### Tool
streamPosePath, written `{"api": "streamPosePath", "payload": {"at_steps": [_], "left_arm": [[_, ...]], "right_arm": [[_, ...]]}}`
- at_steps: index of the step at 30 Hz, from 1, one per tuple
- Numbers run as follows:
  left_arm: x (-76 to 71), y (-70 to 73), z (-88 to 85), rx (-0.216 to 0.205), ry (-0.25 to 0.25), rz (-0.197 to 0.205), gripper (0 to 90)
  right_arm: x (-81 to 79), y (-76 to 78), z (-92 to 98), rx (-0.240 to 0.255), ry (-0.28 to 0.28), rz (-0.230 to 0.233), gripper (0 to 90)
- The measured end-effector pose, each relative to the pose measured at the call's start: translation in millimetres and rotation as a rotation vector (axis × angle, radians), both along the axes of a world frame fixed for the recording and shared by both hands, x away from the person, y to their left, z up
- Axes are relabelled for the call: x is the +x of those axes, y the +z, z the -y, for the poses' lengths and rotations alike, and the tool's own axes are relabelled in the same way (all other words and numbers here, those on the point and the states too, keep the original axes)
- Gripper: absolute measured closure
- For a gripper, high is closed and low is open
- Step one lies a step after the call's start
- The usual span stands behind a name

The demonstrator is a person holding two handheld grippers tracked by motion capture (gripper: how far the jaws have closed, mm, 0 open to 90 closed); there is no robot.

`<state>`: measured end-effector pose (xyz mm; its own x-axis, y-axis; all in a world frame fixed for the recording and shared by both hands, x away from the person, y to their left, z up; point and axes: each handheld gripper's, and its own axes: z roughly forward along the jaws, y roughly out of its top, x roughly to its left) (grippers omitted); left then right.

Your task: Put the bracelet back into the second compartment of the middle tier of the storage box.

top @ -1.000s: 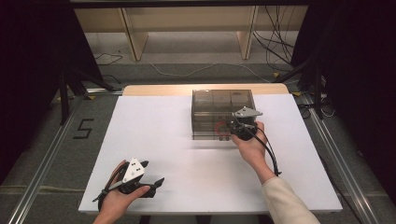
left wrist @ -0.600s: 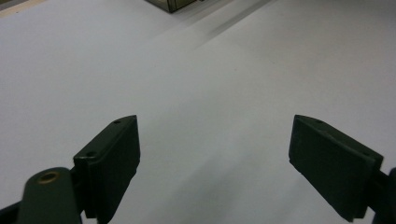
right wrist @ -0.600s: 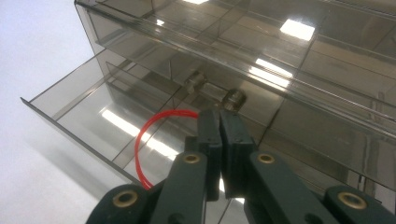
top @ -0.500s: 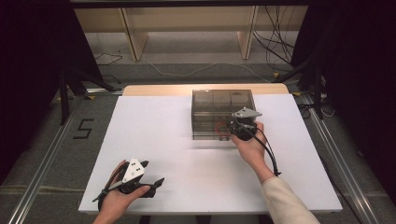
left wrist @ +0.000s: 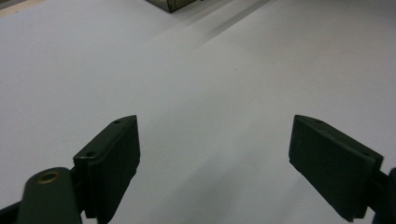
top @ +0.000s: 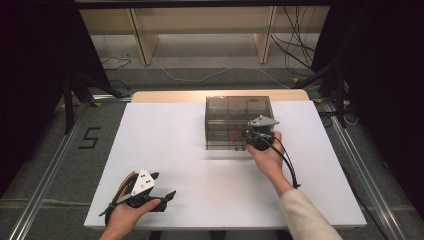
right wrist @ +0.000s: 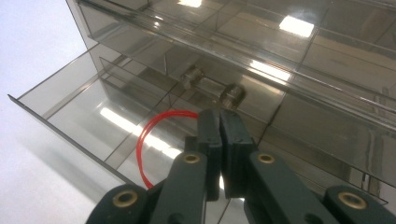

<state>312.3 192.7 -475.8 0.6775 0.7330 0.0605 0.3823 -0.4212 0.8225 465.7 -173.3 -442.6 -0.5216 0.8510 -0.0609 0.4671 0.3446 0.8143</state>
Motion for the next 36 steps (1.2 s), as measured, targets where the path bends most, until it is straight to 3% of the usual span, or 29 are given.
{"api": "streamPosePath", "payload": {"at_steps": [36], "left_arm": [[0.1,-0.2,0.2,0.001,-0.001,-0.002,16.4]], "right_arm": [[2.9,-7.3,-2.9,-0.029,0.011,-0.024,87.7]]}}
